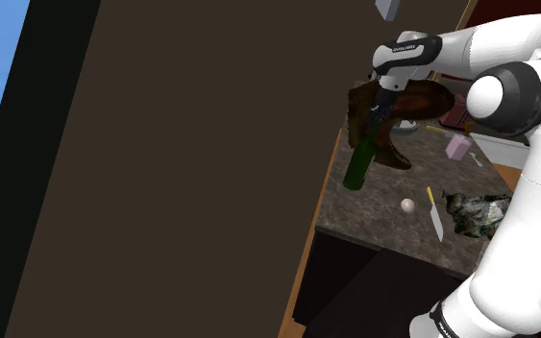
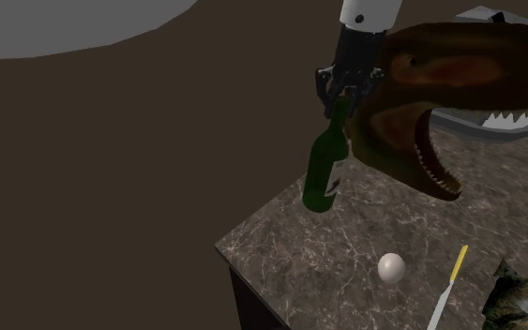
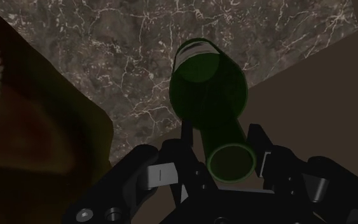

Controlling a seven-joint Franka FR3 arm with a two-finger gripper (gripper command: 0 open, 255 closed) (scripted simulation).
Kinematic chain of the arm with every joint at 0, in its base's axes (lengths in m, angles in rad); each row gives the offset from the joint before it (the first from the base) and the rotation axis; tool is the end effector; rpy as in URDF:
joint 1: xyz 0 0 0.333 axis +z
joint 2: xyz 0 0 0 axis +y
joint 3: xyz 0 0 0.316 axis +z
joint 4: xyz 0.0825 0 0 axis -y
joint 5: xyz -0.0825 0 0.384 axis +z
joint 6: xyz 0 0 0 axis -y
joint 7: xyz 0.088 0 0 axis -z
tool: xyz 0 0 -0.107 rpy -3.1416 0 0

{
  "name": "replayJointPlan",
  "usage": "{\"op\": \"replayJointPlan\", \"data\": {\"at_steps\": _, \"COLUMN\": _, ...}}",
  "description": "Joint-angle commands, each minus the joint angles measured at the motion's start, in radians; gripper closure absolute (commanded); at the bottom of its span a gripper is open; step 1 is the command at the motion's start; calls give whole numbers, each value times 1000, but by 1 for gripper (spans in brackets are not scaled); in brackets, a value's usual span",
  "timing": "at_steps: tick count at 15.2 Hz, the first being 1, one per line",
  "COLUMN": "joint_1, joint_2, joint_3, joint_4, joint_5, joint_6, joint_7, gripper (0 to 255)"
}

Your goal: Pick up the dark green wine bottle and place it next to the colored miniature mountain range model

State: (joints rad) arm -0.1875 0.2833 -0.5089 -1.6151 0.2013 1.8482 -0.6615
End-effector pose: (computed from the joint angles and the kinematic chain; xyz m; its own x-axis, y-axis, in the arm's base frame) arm 0.5172 -0.3718 0.4765 0.9968 -0.0759 0.0239 -0.0745 -0.9958 -0.0526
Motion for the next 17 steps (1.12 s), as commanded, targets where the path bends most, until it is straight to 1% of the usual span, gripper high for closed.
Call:
{"op": "replayJointPlan", "data": {"at_steps": 1, "joint_1": 0, "joint_2": -6, "joint_3": -1, "joint_4": 16, "joint_5": -4, "joint_6": -21, "joint_7": 4, "gripper": 255}}
{"op": "replayJointPlan", "data": {"at_steps": 9, "joint_1": -7, "joint_2": -8, "joint_3": -5, "joint_4": 121, "joint_5": -8, "joint_6": -127, "joint_7": 13, "gripper": 255}}
{"op": "replayJointPlan", "data": {"at_steps": 17, "joint_1": -23, "joint_2": 8, "joint_3": -8, "joint_4": 251, "joint_5": -2, "joint_6": -242, "joint_7": 18, "gripper": 255}}
